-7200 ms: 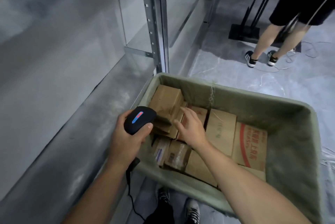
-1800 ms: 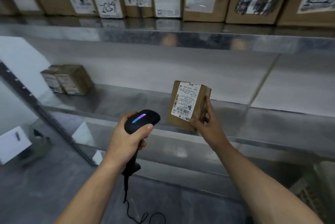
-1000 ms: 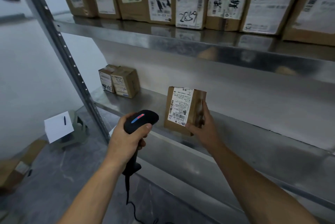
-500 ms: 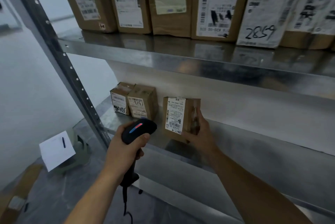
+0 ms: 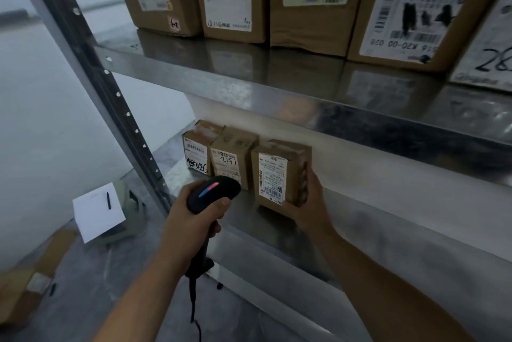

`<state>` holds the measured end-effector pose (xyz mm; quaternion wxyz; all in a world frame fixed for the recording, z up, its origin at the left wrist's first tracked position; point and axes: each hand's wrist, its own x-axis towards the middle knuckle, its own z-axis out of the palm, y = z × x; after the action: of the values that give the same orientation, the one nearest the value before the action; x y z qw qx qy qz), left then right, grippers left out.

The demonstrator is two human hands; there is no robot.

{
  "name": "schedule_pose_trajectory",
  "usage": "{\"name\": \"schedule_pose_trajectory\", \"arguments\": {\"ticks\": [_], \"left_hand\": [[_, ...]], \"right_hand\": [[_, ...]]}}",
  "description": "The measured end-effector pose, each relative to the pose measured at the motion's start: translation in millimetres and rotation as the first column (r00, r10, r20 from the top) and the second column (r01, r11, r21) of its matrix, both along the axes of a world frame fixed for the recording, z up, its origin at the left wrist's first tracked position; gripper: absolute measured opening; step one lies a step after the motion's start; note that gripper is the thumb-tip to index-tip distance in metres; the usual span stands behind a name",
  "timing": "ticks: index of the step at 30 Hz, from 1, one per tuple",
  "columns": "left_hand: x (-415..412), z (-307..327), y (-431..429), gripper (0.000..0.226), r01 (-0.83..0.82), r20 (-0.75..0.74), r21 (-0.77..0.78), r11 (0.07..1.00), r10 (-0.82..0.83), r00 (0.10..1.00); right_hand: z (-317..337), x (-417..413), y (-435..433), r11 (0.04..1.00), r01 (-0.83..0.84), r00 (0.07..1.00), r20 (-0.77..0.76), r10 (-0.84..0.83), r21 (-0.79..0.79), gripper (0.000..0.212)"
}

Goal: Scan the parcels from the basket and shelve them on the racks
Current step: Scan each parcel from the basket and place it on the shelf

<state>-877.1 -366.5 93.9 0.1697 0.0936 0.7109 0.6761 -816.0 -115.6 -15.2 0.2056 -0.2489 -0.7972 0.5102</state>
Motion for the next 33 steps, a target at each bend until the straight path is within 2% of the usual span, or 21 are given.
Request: {"name": "schedule_pose_trajectory", "arguments": {"ticks": [4,10,15,17,23,27,33], "left_hand": [[-10,4,16,0.040,-0.029,-0.006,0.018,0.999,0.029,1.000],[-24,0,33,0.040,-0.078,-0.039,0.043,0.996,0.079,0.996],[-25,-1,42,0.034,-0.069,-0.028,0.035,0.997,0.070,0.997],[-29,0,43,0.034,-0.062,-0.027,0.038,0.997,0.063,0.998],[-49,2,41,0.042,0.006,-0.037,0.047,0.999,-0.004,0.999],[-61,2,32,0.055,0.058,-0.019,0.032,0.998,-0.058,0.998],[-74,4,4,0.052,0.140,-0.003,0.011,0.990,-0.140,0.990]], "right_hand": [[5,-18,1,0.998,0.020,1.000,-0.005,-0.020,-0.052,0.116],[-7,-32,15,0.999,0.000,1.000,-0.026,-0.001,-0.046,0.107],[-9,-40,16,0.990,0.001,0.998,-0.057,-0.009,-0.139,0.077],[-12,-43,13,0.987,0.005,0.998,-0.067,-0.016,-0.158,0.071],[-6,-49,2,0.975,0.045,0.994,-0.087,-0.065,-0.219,0.095],[-1,-52,-8,0.963,0.099,0.991,-0.068,-0.119,-0.249,0.098],[5,-57,-23,0.950,0.186,0.981,0.000,-0.192,-0.252,0.103]]}}
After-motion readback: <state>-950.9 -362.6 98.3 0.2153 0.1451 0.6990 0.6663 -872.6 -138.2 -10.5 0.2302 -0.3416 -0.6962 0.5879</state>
